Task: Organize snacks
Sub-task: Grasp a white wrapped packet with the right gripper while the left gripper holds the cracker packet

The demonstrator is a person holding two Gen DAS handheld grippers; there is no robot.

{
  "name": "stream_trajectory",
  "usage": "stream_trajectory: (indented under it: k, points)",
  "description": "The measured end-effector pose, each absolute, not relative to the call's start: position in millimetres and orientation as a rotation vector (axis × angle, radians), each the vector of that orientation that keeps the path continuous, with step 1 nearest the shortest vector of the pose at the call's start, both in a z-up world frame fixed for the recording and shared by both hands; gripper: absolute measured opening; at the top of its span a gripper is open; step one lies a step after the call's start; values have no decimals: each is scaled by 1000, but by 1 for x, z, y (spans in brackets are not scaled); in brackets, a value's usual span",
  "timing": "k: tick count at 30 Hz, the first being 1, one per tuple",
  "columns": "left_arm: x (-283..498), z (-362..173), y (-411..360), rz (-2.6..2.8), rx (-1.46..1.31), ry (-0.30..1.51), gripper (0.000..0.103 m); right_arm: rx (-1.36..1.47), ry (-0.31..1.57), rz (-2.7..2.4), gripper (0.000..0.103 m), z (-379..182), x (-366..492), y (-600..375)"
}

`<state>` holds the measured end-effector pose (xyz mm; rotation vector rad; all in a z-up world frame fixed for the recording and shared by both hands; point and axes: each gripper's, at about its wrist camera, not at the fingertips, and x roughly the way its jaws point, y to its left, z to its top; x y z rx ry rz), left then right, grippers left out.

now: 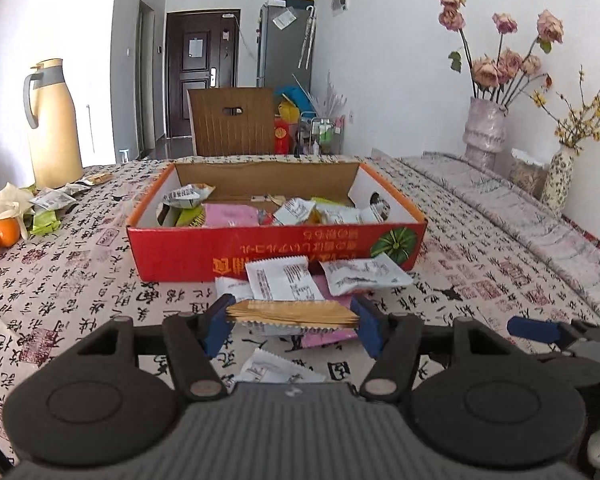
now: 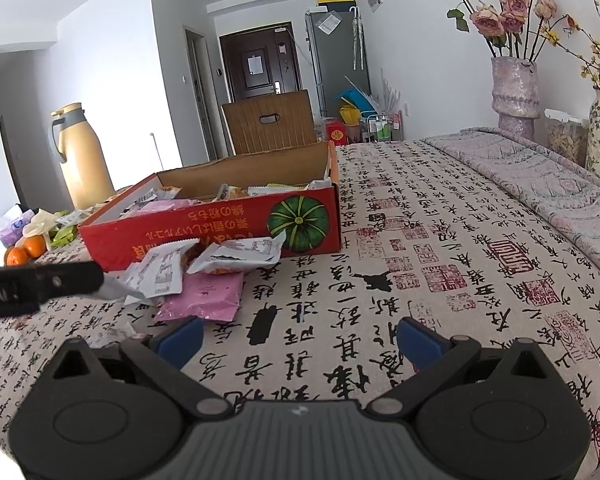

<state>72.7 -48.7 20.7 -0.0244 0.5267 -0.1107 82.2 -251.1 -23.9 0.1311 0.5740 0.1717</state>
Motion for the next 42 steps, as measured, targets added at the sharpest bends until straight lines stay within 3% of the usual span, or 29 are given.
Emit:
stream_trajectory:
  k: [42]
  points:
    - [113,12,11,-6,-109,548,64,21,591,196,103,-10,187,-187]
